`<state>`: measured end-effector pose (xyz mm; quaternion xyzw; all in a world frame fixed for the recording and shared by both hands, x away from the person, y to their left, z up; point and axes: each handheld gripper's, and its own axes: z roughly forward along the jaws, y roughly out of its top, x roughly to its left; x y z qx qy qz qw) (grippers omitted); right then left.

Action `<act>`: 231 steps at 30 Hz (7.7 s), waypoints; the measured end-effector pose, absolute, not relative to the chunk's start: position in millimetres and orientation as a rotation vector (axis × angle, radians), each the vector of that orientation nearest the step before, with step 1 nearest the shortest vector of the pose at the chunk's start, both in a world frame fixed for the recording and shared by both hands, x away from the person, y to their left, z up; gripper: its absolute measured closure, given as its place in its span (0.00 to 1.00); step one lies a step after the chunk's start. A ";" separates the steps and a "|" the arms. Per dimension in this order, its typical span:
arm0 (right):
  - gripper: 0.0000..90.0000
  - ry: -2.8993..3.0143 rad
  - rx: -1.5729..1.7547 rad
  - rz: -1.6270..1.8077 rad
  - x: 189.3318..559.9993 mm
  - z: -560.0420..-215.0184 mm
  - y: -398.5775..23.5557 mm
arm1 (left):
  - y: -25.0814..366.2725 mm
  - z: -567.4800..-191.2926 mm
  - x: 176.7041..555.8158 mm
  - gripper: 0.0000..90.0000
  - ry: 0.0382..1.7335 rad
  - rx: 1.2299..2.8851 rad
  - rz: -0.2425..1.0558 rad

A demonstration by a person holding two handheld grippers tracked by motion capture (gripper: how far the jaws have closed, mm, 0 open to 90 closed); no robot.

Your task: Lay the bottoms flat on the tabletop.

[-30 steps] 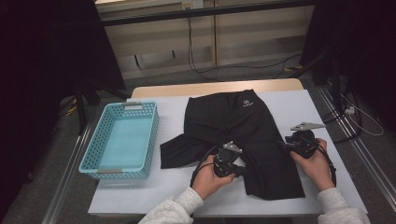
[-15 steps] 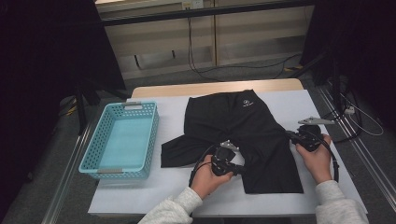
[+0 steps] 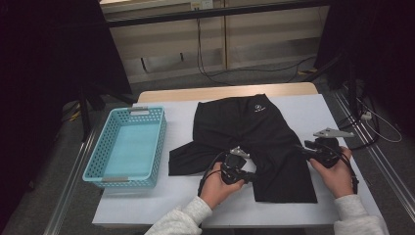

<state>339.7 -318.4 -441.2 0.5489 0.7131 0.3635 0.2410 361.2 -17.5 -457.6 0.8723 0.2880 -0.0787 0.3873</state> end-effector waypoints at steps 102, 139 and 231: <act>0.92 2.542 0.944 1.102 272.5 -458.0 -211.4 | 30.8 -453.0 404.4 0.98 0.913 2.157 0.131; 0.62 2.154 1.366 1.028 322.2 -442.4 -303.1 | 58.5 -433.3 411.0 0.23 0.876 2.104 0.274; 1.00 1.978 1.745 1.108 450.4 -465.9 -371.0 | 89.2 -438.3 407.7 0.20 0.959 2.127 0.355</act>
